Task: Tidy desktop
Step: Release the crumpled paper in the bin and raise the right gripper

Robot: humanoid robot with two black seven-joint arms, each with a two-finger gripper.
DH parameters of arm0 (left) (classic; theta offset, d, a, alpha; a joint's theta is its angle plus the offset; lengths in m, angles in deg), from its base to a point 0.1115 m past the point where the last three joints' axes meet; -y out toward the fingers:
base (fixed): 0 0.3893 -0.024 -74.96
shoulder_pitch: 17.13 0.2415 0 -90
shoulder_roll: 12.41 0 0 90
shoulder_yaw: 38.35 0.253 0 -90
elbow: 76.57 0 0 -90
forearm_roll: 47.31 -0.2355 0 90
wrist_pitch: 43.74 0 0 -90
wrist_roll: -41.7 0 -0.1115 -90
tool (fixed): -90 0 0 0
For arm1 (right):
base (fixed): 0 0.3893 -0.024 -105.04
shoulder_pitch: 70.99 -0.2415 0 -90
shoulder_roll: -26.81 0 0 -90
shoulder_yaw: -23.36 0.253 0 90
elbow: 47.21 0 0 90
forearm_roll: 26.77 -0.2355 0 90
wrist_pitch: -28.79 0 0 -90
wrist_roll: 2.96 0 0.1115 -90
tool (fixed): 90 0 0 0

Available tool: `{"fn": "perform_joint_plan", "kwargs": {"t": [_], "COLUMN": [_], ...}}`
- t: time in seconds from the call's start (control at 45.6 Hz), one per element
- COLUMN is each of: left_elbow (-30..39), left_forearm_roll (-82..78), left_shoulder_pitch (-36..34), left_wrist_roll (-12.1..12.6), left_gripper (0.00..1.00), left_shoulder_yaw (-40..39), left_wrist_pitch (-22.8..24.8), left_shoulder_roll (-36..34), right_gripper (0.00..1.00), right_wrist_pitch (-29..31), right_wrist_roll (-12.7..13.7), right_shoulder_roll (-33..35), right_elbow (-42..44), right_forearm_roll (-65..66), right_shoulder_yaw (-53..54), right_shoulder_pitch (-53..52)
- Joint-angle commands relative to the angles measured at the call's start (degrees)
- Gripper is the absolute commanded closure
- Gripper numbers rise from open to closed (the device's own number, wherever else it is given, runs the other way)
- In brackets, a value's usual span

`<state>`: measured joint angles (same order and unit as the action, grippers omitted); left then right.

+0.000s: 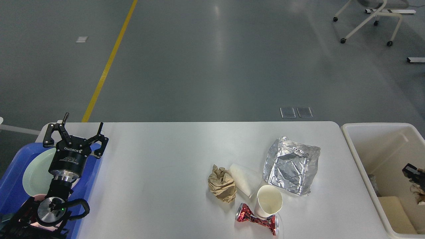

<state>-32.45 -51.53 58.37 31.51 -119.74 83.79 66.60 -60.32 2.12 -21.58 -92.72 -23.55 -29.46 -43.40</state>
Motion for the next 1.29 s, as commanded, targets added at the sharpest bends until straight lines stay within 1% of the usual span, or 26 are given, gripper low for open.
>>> {"fn": "perform_joint_plan", "kwargs": {"t": [0.0, 0.131, 0.285, 0.351, 0.46, 0.679, 0.701, 0.767, 0.789, 0.833, 0.855, 1.271], "left_elbow": [0.0, 0.0, 0.0, 0.0, 0.0, 0.0, 0.0, 0.0, 0.0, 0.0, 0.0, 0.0], "left_forearm_roll": [0.0, 0.0, 0.0, 0.0, 0.0, 0.0, 0.0, 0.0, 0.0, 0.0, 0.0, 0.0], "left_shoulder_pitch": [0.0, 0.0, 0.0, 0.0, 0.0, 0.0, 0.0, 0.0, 0.0, 0.0, 0.0, 0.0], "left_wrist_roll": [0.0, 0.0, 0.0, 0.0, 0.0, 0.0, 0.0, 0.0, 0.1, 0.1, 0.0, 0.1], "left_gripper": [0.04, 0.04, 0.04, 0.04, 0.04, 0.04, 0.04, 0.04, 0.04, 0.04, 0.04, 0.04], "left_shoulder_yaw": [0.0, 0.0, 0.0, 0.0, 0.0, 0.0, 0.0, 0.0, 0.0, 0.0, 0.0, 0.0], "left_wrist_pitch": [0.0, 0.0, 0.0, 0.0, 0.0, 0.0, 0.0, 0.0, 0.0, 0.0, 0.0, 0.0], "left_shoulder_roll": [0.0, 0.0, 0.0, 0.0, 0.0, 0.0, 0.0, 0.0, 0.0, 0.0, 0.0, 0.0], "right_gripper": [1.0, 1.0, 1.0, 1.0, 1.0, 1.0, 0.9, 0.54, 0.41, 0.1, 0.0, 0.0], "right_wrist_pitch": [-3.2, -5.7, -6.1, -6.1, -6.1, -6.0, -6.3, -7.3, -7.8, -9.1, -9.8, -10.2], "right_wrist_roll": [0.0, 0.0, -0.1, -0.1, -0.1, 0.0, 0.0, 0.0, 0.0, 0.0, 0.0, 0.0], "right_shoulder_roll": [-5.7, -11.5, -17.6, -19.2, -19.9, -19.6, -19.5, -19.5, -19.5, -19.5, -19.5, -19.4], "right_elbow": [9.8, 21.1, 31.1, 32.5, 32.5, 31.8, 31.8, 31.9, 31.8, 31.8, 31.8, 31.4], "right_forearm_roll": [-0.4, -0.7, -0.8, -0.8, -0.8, -0.8, -0.8, -0.8, -0.8, -0.8, -0.9, -0.9], "right_shoulder_yaw": [5.4, 9.7, 12.1, 12.7, 12.7, 12.7, 12.7, 12.7, 12.7, 12.7, 12.7, 12.7], "right_shoulder_pitch": [10.8, 19.9, 26.5, 27.9, 28.2, 28.6, 28.7, 28.7, 28.7, 28.6, 28.5, 27.8]}}
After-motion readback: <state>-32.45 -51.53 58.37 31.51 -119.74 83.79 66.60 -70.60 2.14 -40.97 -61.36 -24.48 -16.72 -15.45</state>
